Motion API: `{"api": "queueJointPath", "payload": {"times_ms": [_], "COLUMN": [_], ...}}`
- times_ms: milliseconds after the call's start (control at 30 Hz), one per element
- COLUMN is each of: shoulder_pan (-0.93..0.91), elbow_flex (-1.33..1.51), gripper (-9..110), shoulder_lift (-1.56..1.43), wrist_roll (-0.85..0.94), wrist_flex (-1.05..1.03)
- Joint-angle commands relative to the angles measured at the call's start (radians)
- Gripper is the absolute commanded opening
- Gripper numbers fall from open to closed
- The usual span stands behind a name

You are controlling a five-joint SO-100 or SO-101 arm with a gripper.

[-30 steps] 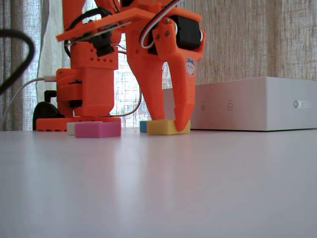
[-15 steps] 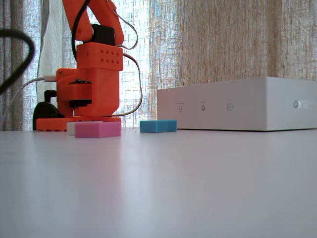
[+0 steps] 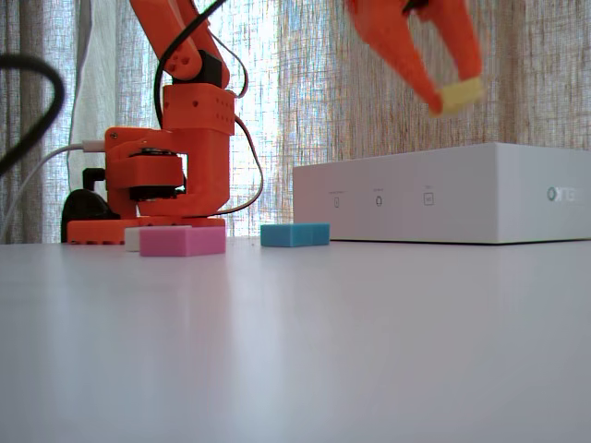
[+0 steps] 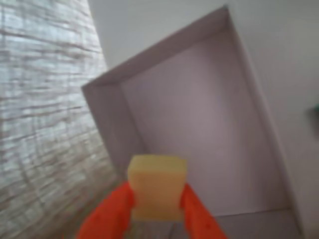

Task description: Grasp the yellow cuboid and put it in the bin.

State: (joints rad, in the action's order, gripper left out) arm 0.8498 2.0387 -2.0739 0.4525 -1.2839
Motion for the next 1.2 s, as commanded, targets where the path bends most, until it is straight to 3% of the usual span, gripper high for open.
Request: {"api": "queueJointPath", "payload": {"times_ms": [0, 100, 233, 333, 567, 900, 1033, 1167], "shoulder_pan": [0.015, 0.018, 0.021, 0.026, -0.078, -0.537, -0.661, -0.721], "elbow_flex": [0.084, 0.173, 0.25, 0.258, 0.23, 0.308, 0.468, 0.638], "gripper": [-4, 3, 23, 32, 32, 26, 25, 25], "shoulder_lift": [-0.034, -0.04, -0.072, -0.077, -0.176, -0.397, -0.586, -0.839], "wrist_roll": [0.011, 0.009, 0.009, 0.008, 0.011, 0.003, -0.009, -0.009], "wrist_flex": [0.044, 0.117, 0.239, 0.313, 0.563, 1.078, 1.092, 0.891]}}
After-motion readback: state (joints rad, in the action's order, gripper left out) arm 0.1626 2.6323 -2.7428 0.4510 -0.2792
